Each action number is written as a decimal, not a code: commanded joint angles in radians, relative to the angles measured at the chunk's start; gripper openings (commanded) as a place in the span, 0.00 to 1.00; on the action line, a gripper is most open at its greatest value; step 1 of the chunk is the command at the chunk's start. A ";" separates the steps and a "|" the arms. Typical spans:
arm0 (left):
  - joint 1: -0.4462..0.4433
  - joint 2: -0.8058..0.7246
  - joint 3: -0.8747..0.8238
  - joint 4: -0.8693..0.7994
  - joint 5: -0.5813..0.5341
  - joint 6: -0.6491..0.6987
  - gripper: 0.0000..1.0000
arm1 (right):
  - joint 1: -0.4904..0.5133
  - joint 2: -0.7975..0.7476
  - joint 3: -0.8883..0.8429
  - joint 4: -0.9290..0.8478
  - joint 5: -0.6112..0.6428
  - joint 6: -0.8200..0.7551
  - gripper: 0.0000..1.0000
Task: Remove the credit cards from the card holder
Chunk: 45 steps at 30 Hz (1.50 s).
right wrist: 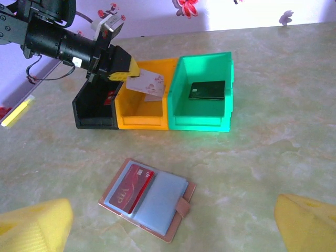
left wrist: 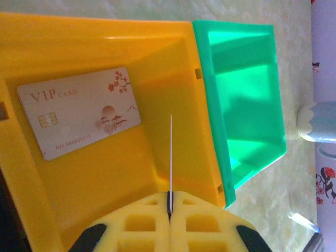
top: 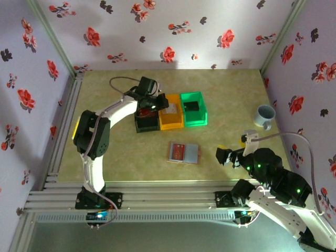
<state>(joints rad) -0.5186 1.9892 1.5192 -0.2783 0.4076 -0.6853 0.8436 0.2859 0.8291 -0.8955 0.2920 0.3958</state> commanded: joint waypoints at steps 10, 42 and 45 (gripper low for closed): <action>0.006 0.090 0.112 -0.070 -0.055 -0.049 0.00 | -0.003 -0.011 -0.010 0.024 -0.014 -0.024 0.98; 0.006 0.248 0.326 -0.177 -0.088 -0.038 0.00 | -0.003 -0.022 -0.016 0.031 -0.039 -0.030 0.98; 0.006 0.257 0.337 -0.186 -0.089 -0.036 0.00 | -0.004 -0.024 -0.015 0.032 -0.040 -0.030 0.98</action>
<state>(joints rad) -0.5186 2.2173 1.8210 -0.4355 0.3313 -0.7231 0.8436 0.2790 0.8211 -0.8879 0.2581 0.3843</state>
